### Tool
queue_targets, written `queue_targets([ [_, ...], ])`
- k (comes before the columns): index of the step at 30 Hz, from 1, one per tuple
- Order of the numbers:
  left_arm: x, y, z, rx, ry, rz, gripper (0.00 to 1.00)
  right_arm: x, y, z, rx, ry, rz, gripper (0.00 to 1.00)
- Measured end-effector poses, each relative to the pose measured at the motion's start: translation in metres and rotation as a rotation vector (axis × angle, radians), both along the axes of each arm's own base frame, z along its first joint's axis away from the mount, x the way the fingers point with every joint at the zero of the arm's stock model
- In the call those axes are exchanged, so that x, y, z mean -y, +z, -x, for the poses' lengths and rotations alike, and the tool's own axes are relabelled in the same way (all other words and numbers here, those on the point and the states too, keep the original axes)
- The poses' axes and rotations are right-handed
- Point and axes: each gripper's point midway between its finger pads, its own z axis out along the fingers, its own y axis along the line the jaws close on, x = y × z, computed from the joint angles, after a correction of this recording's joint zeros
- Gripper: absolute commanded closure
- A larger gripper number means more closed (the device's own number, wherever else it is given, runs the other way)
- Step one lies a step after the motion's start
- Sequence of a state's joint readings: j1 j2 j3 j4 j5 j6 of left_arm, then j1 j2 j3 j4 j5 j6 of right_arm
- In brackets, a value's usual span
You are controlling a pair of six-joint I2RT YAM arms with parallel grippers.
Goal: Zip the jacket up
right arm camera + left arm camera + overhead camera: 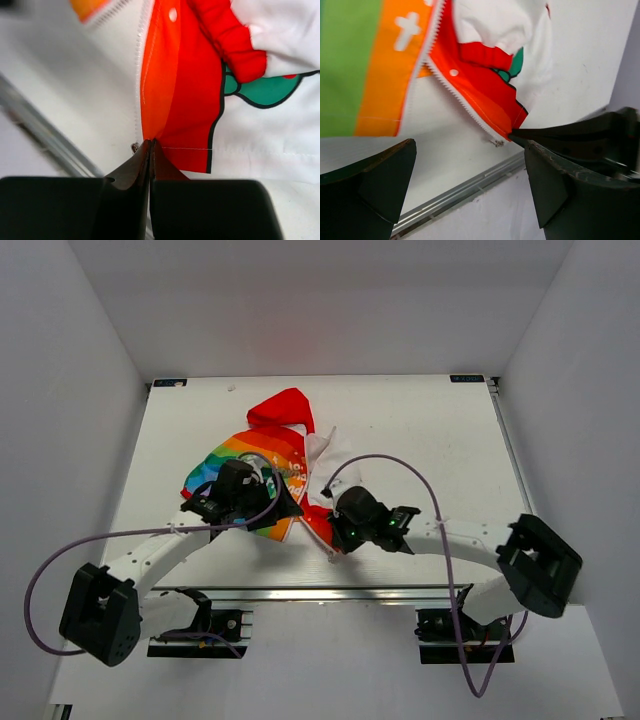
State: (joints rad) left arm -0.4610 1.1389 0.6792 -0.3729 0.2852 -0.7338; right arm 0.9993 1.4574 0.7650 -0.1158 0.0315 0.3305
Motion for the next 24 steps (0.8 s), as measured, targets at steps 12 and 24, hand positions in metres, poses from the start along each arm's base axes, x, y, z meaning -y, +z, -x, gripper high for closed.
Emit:
queue_targets([
  [12,0.051,-0.015,0.003,-0.045,-0.109,0.092,0.08,-0.018,0.053,0.001,-0.002,-0.052,-0.288,1.0],
  [24,0.066,-0.025,-0.006,-0.078,-0.098,0.146,0.38,-0.029,0.061,0.007,-0.06,-0.069,-0.381,1.0],
])
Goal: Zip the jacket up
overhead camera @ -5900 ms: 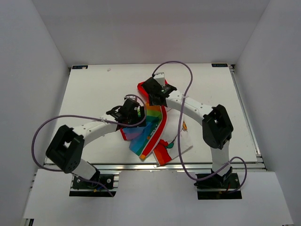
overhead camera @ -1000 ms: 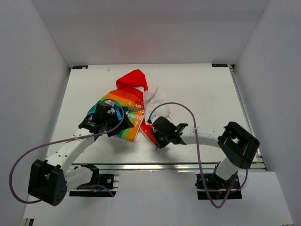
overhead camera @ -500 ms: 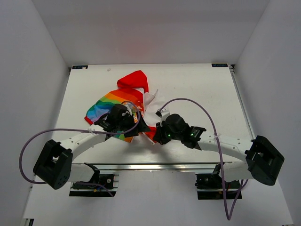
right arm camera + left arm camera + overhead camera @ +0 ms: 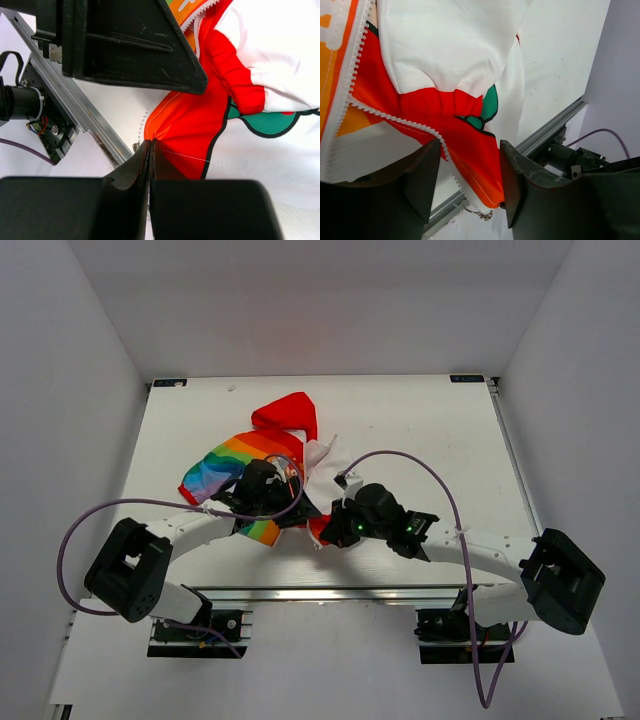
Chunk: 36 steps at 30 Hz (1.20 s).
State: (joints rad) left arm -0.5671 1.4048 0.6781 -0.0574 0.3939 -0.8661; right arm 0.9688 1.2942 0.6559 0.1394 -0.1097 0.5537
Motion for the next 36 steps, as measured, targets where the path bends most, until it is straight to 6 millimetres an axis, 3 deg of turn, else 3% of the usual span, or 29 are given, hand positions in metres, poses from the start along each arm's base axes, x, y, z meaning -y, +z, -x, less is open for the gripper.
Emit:
queue_targets([
  [4,0.0,-0.001,0.002,-0.01,-0.002,-0.003,0.26,0.0,0.001,-0.001,-0.01,-0.016,-0.005,1.0],
  [9,-0.005,0.001,0.004,-0.014,0.011,-0.021,0.29,0.001,0.0,-0.003,-0.009,-0.034,0.001,1.0],
  [13,-0.004,0.007,0.003,0.003,0.021,-0.003,0.57,0.001,0.0,-0.003,-0.01,-0.03,-0.002,1.0],
  [16,-0.001,0.007,0.002,0.007,0.017,0.005,0.63,-0.001,-0.001,-0.001,-0.018,-0.015,-0.007,1.0],
  [19,0.001,0.0,0.004,-0.009,0.007,-0.002,0.8,-0.003,-0.004,0.001,-0.029,-0.003,-0.006,1.0],
  [20,0.001,-0.003,0.004,-0.018,0.005,-0.007,0.98,-0.003,-0.005,0.002,-0.032,0.001,-0.005,1.0],
  [22,0.002,-0.009,0.006,-0.035,0.003,-0.016,1.0,-0.004,-0.007,0.003,-0.04,0.008,-0.003,1.0],
  [26,0.001,-0.01,0.006,-0.035,0.006,-0.023,1.0,-0.004,-0.012,0.003,-0.05,0.01,0.008,0.81],
  [27,0.001,-0.008,0.005,-0.029,0.011,-0.023,1.0,-0.003,-0.014,0.003,-0.054,0.01,0.013,0.67],
  [30,-0.001,0.0,0.003,0.0,0.028,-0.014,1.0,-0.001,-0.021,0.005,-0.071,0.009,0.037,0.51],
  [36,-0.005,0.013,0.002,0.042,0.053,0.002,1.0,0.002,-0.034,0.007,-0.094,0.009,0.078,0.44],
])
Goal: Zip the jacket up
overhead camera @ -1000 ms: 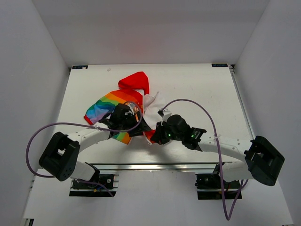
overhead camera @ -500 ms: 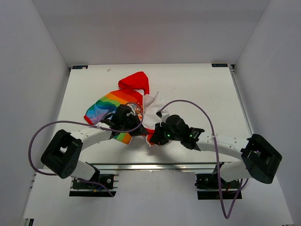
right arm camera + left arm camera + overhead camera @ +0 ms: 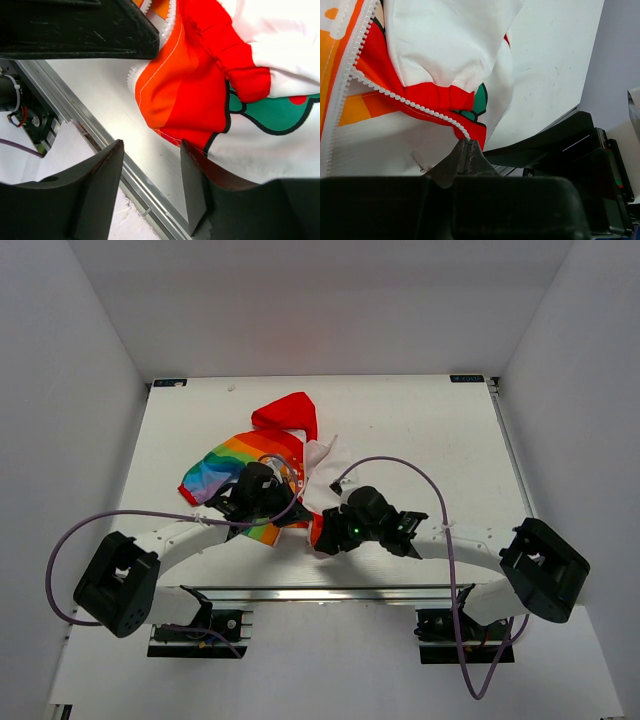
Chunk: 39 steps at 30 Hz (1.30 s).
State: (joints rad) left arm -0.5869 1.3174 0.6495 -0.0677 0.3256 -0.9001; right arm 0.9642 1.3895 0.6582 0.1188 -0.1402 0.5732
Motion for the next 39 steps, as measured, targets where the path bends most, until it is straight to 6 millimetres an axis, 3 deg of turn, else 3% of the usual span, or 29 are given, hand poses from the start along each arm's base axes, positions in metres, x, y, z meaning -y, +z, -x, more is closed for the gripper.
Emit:
queue_targets([
  [7,-0.001,-0.001,0.0,-0.01,0.009,-0.001,1.0,0.001,-0.002,-0.007,0.017,-0.029,0.022,0.36],
  [19,-0.004,-0.008,0.004,-0.049,0.045,-0.007,1.0,-0.024,-0.016,-0.019,0.068,-0.108,0.118,0.38],
  [25,-0.005,-0.004,0.006,-0.051,0.059,0.002,1.0,-0.021,-0.038,-0.021,0.063,-0.181,0.191,0.54],
  [28,-0.007,-0.006,0.009,-0.056,0.065,0.004,1.0,-0.022,-0.045,-0.023,0.061,-0.198,0.213,0.84],
  [32,-0.01,-0.007,0.011,-0.062,0.076,0.003,1.0,-0.023,-0.045,-0.024,0.064,-0.21,0.21,1.0],
  [36,-0.012,-0.005,0.01,-0.056,0.087,0.001,1.0,-0.024,-0.038,-0.021,0.081,-0.197,0.172,1.0],
  [37,-0.012,-0.005,0.01,-0.055,0.089,-0.001,0.93,-0.022,-0.036,-0.019,0.083,-0.188,0.161,1.0],
  [38,-0.013,-0.006,0.01,-0.054,0.086,-0.007,0.71,-0.021,-0.032,-0.016,0.085,-0.176,0.151,1.0],
  [39,-0.014,-0.007,0.011,-0.052,0.082,-0.018,0.57,-0.02,-0.029,-0.014,0.088,-0.162,0.143,1.0],
])
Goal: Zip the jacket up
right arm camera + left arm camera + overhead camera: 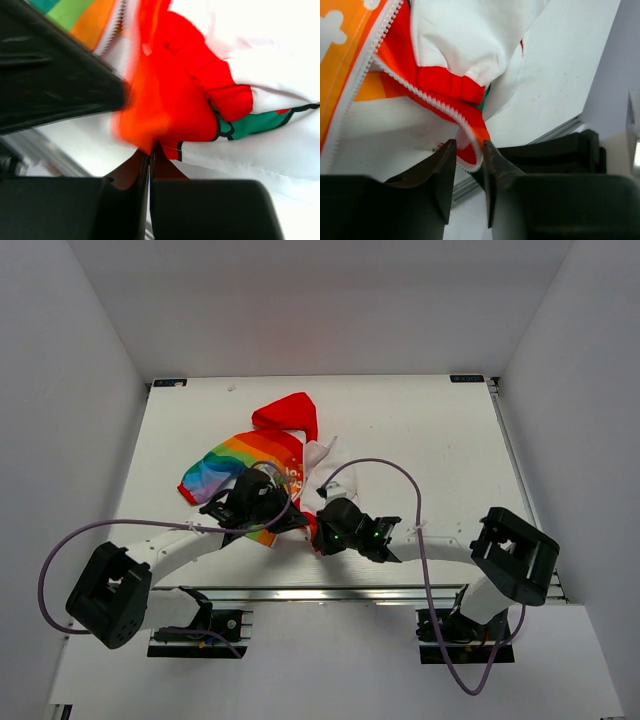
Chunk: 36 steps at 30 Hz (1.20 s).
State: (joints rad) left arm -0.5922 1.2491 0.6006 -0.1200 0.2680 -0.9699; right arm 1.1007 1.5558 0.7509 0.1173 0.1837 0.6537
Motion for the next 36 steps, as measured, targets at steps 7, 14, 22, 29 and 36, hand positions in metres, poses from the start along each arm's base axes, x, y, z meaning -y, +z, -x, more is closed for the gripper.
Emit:
queue_targets([
  [7,-0.001,0.007,0.004,0.064,-0.083,-0.029,0.19,-0.001,0.028,0.015,0.009,0.13,-0.062,1.0],
  [14,0.001,0.034,0.018,0.203,-0.182,0.042,0.38,0.004,0.031,0.036,-0.073,0.255,-0.065,1.0],
  [22,0.006,0.035,0.03,0.24,-0.272,0.076,0.48,0.007,0.039,0.042,-0.133,0.303,-0.097,1.0],
  [29,0.008,0.033,0.039,0.256,-0.32,0.099,0.47,0.01,0.047,0.039,-0.17,0.305,-0.125,1.0],
  [36,0.011,0.033,0.046,0.254,-0.355,0.125,0.59,0.008,0.054,0.041,-0.182,0.324,-0.147,1.0],
])
